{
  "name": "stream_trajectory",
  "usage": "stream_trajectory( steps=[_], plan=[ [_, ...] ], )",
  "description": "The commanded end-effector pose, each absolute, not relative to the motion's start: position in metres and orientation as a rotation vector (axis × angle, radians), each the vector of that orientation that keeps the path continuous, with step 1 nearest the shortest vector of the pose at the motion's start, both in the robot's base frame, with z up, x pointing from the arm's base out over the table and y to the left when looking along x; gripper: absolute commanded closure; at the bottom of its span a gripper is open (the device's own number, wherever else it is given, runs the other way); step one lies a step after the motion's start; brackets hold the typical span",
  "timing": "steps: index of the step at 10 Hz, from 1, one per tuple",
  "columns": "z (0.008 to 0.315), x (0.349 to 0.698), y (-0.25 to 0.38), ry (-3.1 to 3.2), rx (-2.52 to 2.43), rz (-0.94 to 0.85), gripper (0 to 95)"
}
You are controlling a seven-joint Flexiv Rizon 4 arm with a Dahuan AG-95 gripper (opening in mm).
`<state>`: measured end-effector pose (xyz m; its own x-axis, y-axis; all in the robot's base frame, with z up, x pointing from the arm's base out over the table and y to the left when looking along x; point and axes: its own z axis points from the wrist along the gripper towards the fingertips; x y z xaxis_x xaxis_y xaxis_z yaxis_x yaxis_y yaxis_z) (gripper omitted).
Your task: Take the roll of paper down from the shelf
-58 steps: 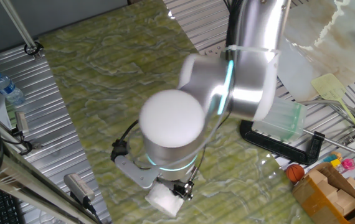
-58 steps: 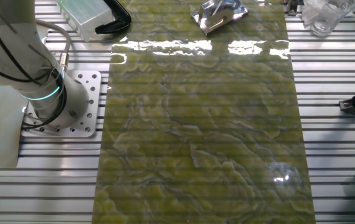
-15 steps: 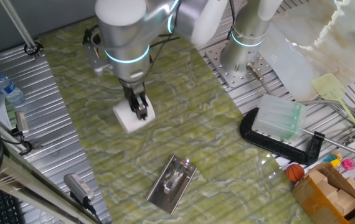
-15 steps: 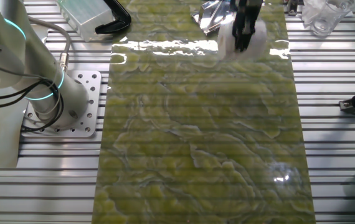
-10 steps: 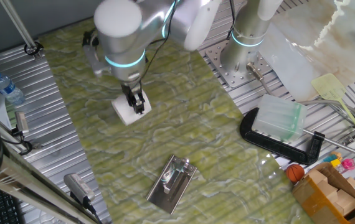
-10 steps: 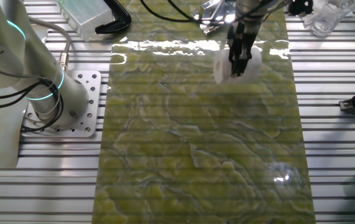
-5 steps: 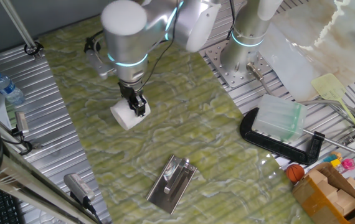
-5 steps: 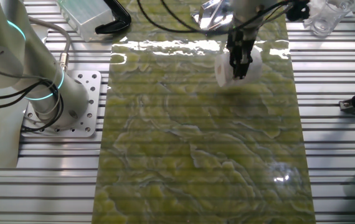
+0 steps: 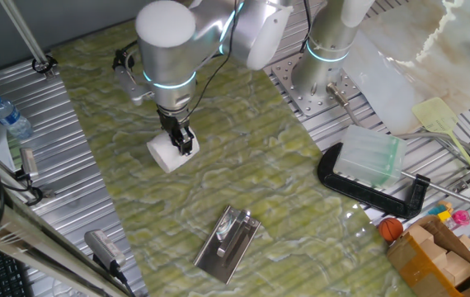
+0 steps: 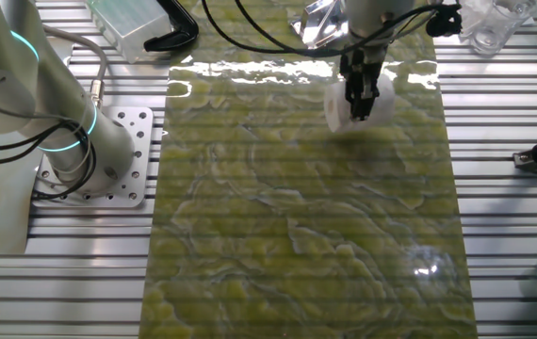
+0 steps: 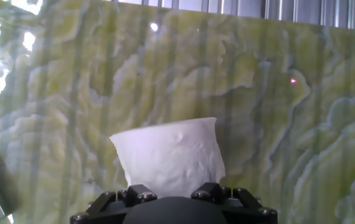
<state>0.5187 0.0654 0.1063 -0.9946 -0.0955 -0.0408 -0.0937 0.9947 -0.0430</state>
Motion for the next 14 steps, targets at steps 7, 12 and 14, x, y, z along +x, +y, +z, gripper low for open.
stream_trajectory(
  steps=[7,12,14],
  plan=[
    [0.1070,0.5176,0.0630,3.077,-0.162,-0.062,19.0],
    [0.1113,0.5201,0.0596,3.068,-0.174,-0.071,0.0],
    [0.1148,0.5236,0.0578,3.069,-0.199,-0.068,0.0]
  ],
)
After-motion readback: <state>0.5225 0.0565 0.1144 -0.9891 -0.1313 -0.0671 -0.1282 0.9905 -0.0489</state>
